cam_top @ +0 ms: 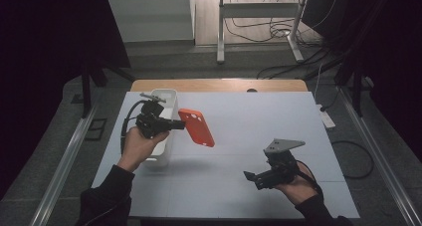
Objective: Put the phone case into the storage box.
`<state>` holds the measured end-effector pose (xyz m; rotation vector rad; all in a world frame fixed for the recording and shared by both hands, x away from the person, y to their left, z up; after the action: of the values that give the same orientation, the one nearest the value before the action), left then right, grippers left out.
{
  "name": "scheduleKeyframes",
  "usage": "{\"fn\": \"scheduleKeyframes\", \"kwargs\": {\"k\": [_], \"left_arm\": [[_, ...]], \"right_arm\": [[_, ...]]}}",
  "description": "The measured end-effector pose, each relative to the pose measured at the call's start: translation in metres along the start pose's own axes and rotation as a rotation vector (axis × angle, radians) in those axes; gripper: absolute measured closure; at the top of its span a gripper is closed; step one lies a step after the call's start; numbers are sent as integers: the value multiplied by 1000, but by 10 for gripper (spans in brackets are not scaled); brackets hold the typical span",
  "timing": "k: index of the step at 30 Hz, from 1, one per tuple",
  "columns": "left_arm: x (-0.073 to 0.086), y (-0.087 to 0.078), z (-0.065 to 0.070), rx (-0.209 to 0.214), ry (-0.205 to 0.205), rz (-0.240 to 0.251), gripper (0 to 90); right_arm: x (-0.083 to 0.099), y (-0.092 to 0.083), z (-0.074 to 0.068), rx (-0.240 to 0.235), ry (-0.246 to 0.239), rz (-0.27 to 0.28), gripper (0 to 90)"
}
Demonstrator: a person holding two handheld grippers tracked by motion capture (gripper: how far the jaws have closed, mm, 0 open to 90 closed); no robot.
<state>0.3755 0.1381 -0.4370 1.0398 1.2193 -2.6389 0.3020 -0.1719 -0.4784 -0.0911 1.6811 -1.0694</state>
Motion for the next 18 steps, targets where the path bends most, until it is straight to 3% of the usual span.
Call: {"fn": "scheduleKeyframes", "kwargs": {"k": [18], "left_arm": [[-16, -14, -16, -47, -24, 12, 893]], "right_arm": [[32, -31, 20, 83, 52, 1, 0]]}}
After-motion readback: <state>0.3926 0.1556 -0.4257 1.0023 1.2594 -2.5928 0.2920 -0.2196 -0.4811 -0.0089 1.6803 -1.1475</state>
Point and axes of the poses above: each handheld gripper's, and its own axes: y roughly forward along the jaws, x roughly out of its underside, z roughly to its right, the point moved 6 cm from there along y, roughly forward along the jaws, and after that the axes turned 5 degrees about -y, right-handed, at the moved point
